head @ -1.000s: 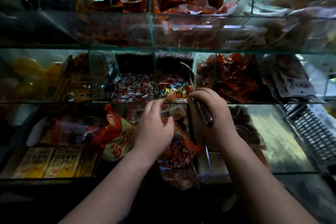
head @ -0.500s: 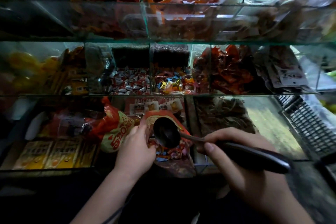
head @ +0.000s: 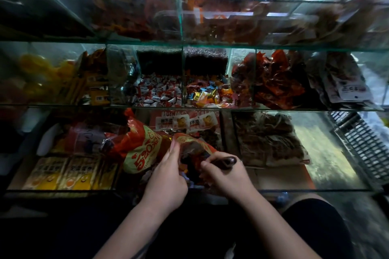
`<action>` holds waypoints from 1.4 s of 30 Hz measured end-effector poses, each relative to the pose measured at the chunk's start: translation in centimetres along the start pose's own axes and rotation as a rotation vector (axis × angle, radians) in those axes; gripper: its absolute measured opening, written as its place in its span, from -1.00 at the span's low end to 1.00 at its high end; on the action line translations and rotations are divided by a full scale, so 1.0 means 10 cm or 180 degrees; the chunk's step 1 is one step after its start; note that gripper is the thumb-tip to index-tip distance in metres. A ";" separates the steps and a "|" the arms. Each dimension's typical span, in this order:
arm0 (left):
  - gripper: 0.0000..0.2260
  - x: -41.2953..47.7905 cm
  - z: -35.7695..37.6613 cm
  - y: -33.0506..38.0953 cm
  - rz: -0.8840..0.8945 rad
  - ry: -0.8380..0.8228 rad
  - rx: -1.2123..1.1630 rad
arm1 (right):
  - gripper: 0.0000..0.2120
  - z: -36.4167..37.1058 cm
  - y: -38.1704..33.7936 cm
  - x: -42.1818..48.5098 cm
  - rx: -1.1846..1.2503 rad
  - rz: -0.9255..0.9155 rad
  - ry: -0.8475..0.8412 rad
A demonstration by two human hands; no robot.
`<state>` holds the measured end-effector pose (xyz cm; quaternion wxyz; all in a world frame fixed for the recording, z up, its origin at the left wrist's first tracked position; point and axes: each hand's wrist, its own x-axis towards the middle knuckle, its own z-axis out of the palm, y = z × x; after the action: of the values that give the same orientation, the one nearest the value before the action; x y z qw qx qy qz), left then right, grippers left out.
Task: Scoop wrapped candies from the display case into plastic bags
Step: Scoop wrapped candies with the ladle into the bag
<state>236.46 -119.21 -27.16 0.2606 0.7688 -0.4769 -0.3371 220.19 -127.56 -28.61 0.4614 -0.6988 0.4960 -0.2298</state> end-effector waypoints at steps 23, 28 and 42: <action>-0.64 -0.12 0.17 0.43 0.1554 0.0911 0.0094 | -0.84 -0.65 -0.07 -0.48 0.2306 0.0581 0.1288; -0.40 0.09 0.38 0.43 0.0376 0.0132 0.0633 | -0.77 -0.82 -0.18 -0.64 0.2451 0.0553 0.1343; -0.59 0.20 0.37 0.47 0.0893 0.0822 0.0596 | -0.89 -1.05 -0.59 -0.88 0.2918 0.0214 0.1007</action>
<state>231.66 -123.22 -26.62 0.2913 0.7525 -0.5712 -0.1505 211.28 -123.45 -17.31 0.6479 -0.3636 0.4300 -0.5130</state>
